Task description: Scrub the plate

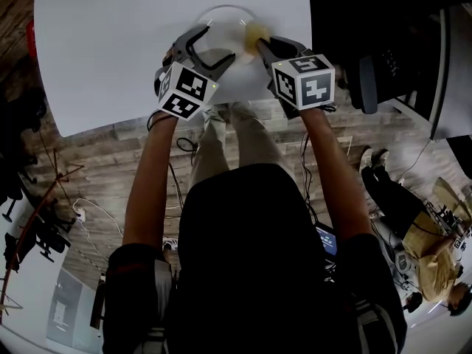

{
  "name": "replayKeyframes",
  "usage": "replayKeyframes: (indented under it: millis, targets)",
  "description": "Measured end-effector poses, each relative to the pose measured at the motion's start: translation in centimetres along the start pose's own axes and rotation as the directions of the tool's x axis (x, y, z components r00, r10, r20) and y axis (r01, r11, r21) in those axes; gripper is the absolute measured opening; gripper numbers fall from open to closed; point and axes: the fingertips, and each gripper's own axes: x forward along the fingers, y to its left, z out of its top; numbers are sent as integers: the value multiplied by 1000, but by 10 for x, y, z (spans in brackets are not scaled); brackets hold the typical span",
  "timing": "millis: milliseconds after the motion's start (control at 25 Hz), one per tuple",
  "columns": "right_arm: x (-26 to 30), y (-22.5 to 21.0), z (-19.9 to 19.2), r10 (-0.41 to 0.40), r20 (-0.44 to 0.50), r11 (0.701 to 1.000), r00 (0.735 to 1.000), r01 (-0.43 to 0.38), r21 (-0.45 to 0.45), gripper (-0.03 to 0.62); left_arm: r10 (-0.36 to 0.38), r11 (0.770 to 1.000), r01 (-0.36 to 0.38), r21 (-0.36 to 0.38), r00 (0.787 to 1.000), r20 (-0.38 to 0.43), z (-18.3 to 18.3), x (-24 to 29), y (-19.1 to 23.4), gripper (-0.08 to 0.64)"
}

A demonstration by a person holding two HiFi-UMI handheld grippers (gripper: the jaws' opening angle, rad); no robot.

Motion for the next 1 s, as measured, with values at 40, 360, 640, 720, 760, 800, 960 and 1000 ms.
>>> replayKeyframes:
  millis: [40, 360, 640, 720, 760, 800, 960, 1000]
  targets:
    - [0, 0, 0, 0, 0, 1000, 1000, 0, 1, 41, 0, 1000, 0, -1, 1000, 0, 0, 0, 0, 339]
    - [-2, 11, 9, 25, 6, 1000, 1000, -25, -11, 41, 4, 1000, -4, -8, 1000, -18, 2, -3, 3, 339]
    - [-15, 27, 23, 42, 41, 999, 998, -42, -14, 41, 9, 1000, -9, 4, 1000, -1, 29, -28, 3, 339]
    - [-22, 31, 26, 46, 56, 999, 997, -46, -3, 41, 27, 1000, -27, -1, 999, 19, 39, -36, 2, 339]
    - [-25, 32, 29, 47, 66, 999, 997, -47, 1, 41, 39, 999, -39, -7, 999, 34, 44, -40, 2, 339]
    - [-28, 33, 33, 46, 78, 999, 996, -46, 1, 41, 51, 999, -50, -12, 997, 53, 50, -44, 2, 339]
    - [-43, 40, 52, 38, 131, 999, 991, -37, -13, 41, 79, 997, -76, -29, 988, 130, 78, -63, 0, 337]
    - [-47, 42, 57, 37, 143, 999, 989, -34, -17, 41, 83, 996, -79, -33, 986, 144, 84, -69, -1, 337]
